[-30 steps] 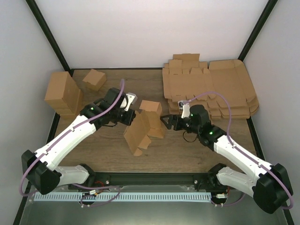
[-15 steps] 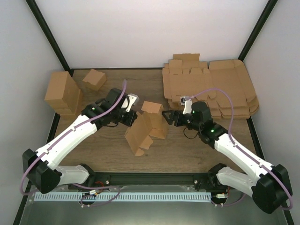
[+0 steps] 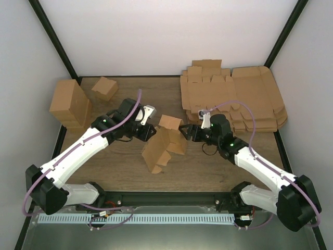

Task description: Fold the paper box

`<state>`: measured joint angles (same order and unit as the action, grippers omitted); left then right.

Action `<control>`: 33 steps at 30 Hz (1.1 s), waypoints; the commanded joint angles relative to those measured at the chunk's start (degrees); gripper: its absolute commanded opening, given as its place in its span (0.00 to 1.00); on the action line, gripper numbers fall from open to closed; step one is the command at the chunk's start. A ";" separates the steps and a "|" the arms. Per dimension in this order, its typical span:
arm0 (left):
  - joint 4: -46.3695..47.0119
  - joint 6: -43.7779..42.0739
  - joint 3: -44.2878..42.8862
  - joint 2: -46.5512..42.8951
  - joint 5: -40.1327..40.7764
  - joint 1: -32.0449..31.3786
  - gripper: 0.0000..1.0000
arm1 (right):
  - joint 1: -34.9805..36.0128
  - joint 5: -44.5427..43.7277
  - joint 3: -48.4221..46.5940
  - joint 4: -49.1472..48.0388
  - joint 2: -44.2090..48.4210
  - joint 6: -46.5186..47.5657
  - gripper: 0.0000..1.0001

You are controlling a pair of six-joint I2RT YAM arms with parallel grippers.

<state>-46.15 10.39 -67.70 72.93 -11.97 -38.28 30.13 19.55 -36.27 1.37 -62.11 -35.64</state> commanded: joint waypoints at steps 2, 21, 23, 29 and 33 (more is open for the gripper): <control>2.73 2.12 -0.99 -0.88 -2.08 -0.17 0.31 | -0.51 -0.35 2.53 0.34 1.71 0.72 0.73; 13.25 11.33 0.99 2.73 -20.64 12.62 0.52 | -0.77 0.04 3.28 0.79 2.31 2.46 0.73; 14.60 10.86 2.16 4.81 -24.31 12.63 0.54 | -0.77 0.20 2.99 0.75 2.16 2.73 0.73; 15.37 9.10 1.72 9.90 -30.21 12.65 0.55 | -0.86 0.15 2.15 0.97 2.25 3.03 0.73; 16.17 9.56 1.97 11.75 -31.74 12.64 0.50 | -0.92 0.33 1.78 0.92 1.95 3.03 0.73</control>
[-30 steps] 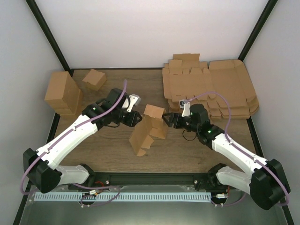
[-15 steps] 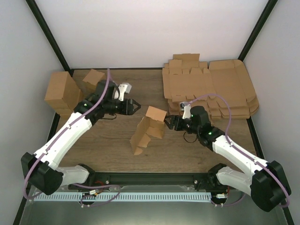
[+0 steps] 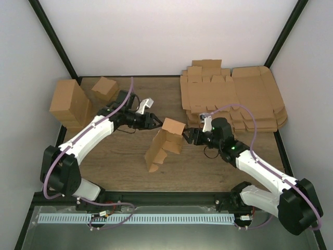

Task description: Fold the paper box

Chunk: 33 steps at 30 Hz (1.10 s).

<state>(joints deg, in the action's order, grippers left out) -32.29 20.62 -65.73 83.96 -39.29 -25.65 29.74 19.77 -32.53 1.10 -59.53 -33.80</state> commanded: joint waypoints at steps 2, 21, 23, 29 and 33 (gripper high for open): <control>3.11 -0.75 0.47 1.33 -6.48 -0.01 0.48 | -0.56 0.34 -1.92 1.08 -0.80 1.19 0.73; 2.38 -2.41 0.78 5.34 -7.94 0.01 0.31 | -0.64 0.60 -2.07 2.84 1.83 2.61 0.74; 2.39 -2.30 0.85 5.33 -7.89 -0.01 0.31 | -0.64 0.23 -2.26 4.01 2.79 2.93 0.74; 2.36 -1.95 0.71 4.99 -7.81 -0.01 0.31 | -0.64 -0.77 -1.93 7.25 6.27 3.63 0.76; 2.51 -1.65 0.39 4.78 -7.99 -0.01 0.31 | -0.64 -1.14 -1.75 9.06 7.81 4.38 0.78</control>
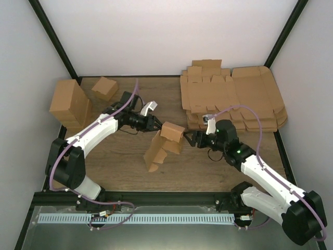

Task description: Fold the paper box

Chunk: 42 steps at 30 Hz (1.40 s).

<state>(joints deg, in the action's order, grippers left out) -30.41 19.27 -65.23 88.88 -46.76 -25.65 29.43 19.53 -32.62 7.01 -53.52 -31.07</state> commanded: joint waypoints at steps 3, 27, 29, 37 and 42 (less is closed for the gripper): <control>0.37 0.02 -0.46 -0.49 -0.57 -0.01 0.32 | -0.38 -0.18 -1.91 3.83 3.69 3.41 0.78; -13.50 -3.47 -6.01 -13.32 13.36 -0.31 0.57 | -0.02 2.78 -19.02 11.69 -11.67 18.90 0.81; -15.97 -5.10 -5.56 -15.34 15.16 -1.02 0.61 | 0.17 2.26 -18.48 12.01 -11.46 19.44 0.81; -19.36 -3.51 -1.21 -23.84 24.28 -6.19 0.70 | 2.18 -0.99 -19.00 14.10 -13.97 20.92 0.81; -13.62 4.34 7.22 -32.57 28.79 -8.28 0.91 | 2.91 -2.91 -19.41 14.36 -14.74 21.32 0.81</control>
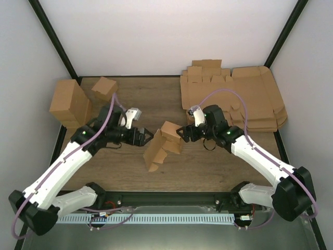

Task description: Fold the paper box

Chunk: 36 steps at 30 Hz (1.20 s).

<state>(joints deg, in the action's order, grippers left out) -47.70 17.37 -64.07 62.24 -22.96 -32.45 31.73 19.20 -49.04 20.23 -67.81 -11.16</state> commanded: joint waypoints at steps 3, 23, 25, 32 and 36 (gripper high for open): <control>12.38 10.99 14.04 -13.87 7.27 -2.55 1.00 | 0.71 -2.92 -3.22 1.04 -1.05 1.66 0.81; 31.26 16.23 36.06 -26.23 20.46 -16.33 0.96 | 0.79 -2.10 -3.71 -0.53 -2.19 1.00 0.82; 30.69 16.49 36.48 -24.67 22.52 -17.16 0.92 | 0.80 -2.20 -3.70 -0.54 -2.11 1.02 0.82; 31.69 17.34 38.47 -22.17 27.95 -18.93 0.71 | 0.80 -2.30 -4.05 -0.28 -1.65 1.17 0.83; 33.17 18.53 41.20 -24.17 28.95 -19.05 0.64 | 0.82 -1.98 -4.05 -0.28 -1.60 1.08 0.83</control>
<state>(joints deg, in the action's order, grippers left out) -16.95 34.81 -24.82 39.81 3.03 -51.16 32.14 17.78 -50.22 19.25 -69.47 -10.72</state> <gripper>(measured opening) 0.665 0.827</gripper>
